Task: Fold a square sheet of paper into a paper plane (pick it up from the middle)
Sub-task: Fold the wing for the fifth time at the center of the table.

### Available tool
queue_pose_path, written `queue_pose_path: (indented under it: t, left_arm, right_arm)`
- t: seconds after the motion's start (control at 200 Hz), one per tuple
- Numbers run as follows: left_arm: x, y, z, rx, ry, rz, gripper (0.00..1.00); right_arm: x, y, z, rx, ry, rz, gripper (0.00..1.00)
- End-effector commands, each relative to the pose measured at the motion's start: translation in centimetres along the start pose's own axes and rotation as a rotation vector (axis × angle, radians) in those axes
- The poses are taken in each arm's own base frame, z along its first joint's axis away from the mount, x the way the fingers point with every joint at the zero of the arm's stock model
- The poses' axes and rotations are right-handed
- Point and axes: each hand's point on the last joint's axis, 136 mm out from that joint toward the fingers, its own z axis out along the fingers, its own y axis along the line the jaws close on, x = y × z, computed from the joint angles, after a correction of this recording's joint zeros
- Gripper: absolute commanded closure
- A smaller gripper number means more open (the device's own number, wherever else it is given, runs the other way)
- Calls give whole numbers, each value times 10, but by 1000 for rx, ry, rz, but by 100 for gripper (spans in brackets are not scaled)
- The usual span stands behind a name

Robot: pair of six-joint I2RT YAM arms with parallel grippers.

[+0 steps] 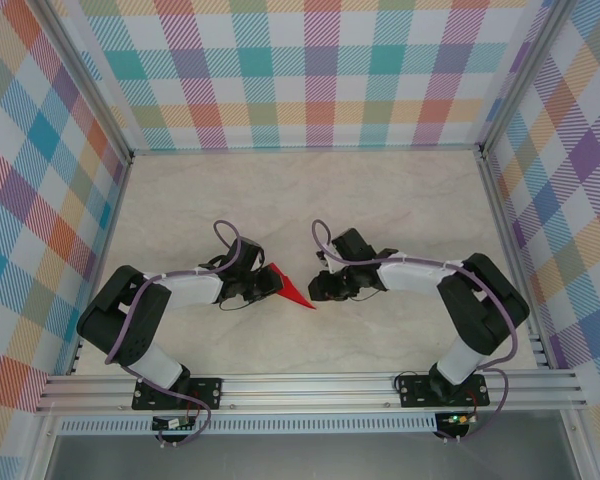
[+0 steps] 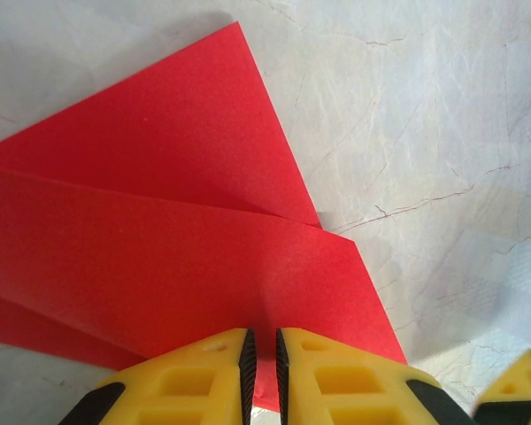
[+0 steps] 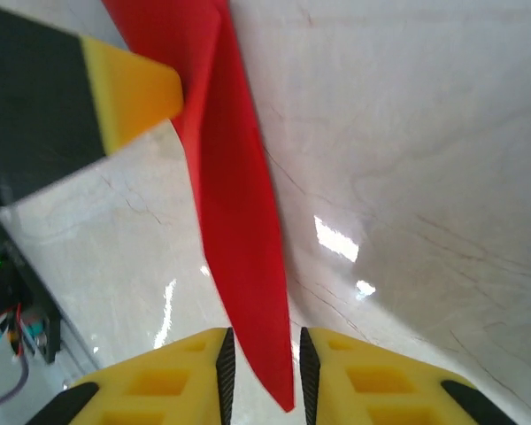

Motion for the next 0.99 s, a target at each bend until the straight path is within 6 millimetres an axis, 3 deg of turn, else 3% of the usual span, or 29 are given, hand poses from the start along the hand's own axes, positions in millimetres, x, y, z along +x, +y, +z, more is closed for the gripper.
queue_pose_path:
  t: [0.0, 0.08, 0.205, 0.38, 0.52, 0.99]
  left_arm:
    - [9, 23, 1, -99, 19, -15, 82]
    - [9, 22, 1, -94, 18, -16, 82]
    - [9, 22, 1, -93, 21, -16, 82]
    - [9, 22, 2, -93, 25, -15, 82]
    - [9, 21, 2, -91, 25, -13, 83]
    - [8, 23, 1, -103, 22, -14, 83]
  right_arm:
    - [-14, -1, -5, 168, -93, -42, 70]
    - [-17, 10, -3, 201, -132, -80, 70]
    - [-21, 34, 10, 94, -130, -100, 72]
    - [-15, 45, 35, 9, -31, -95, 79]
    - [-14, 49, 43, -26, -1, -95, 83]
    - [2, 15, 43, 120, 48, -76, 85]
